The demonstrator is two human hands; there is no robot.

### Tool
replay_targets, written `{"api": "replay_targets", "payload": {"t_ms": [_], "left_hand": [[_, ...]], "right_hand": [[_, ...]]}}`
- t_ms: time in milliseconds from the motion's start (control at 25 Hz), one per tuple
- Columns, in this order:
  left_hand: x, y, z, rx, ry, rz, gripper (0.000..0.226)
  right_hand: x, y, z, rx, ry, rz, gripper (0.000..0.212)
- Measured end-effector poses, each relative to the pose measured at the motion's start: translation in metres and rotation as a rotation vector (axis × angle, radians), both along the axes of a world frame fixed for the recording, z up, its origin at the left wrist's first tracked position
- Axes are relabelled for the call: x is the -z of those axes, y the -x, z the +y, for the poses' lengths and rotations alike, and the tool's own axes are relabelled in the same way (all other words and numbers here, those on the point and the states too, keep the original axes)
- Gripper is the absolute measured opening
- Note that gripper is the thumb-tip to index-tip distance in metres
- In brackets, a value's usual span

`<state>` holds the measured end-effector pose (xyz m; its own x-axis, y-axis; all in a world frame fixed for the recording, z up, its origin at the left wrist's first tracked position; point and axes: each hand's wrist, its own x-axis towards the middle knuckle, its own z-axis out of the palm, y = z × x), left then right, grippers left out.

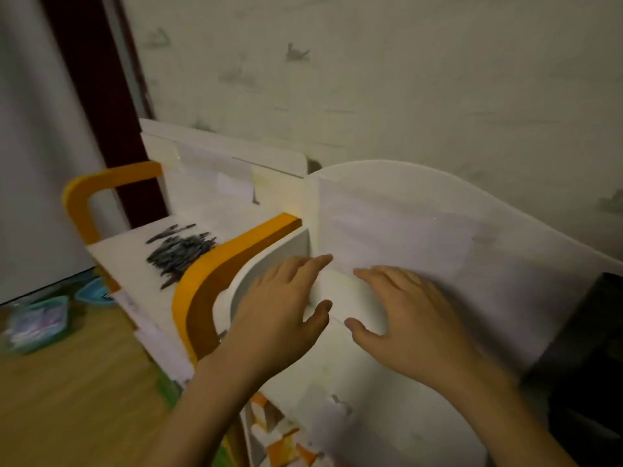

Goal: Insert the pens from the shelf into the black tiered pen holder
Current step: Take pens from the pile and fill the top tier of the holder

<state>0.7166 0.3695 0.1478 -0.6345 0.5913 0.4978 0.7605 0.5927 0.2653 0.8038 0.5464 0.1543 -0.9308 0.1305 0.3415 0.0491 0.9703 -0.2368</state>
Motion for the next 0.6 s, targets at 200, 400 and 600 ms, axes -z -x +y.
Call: {"api": "replay_targets", "payload": {"t_ms": [200,400,600], "left_hand": [[0.010,0.029,-0.084,-0.127,0.093,0.023,0.065],[0.008,0.076,-0.194,-0.248,0.131,0.052,0.067],[0.010,0.136,-0.293,-0.278,0.132,0.037,0.065]], "right_hand": [[0.007,0.051,-0.076,-0.098,-0.015,0.060,0.068],[0.007,0.114,-0.178,-0.171,-0.019,0.100,0.067],[0.014,0.182,-0.272,-0.168,-0.010,0.115,0.066]]}}
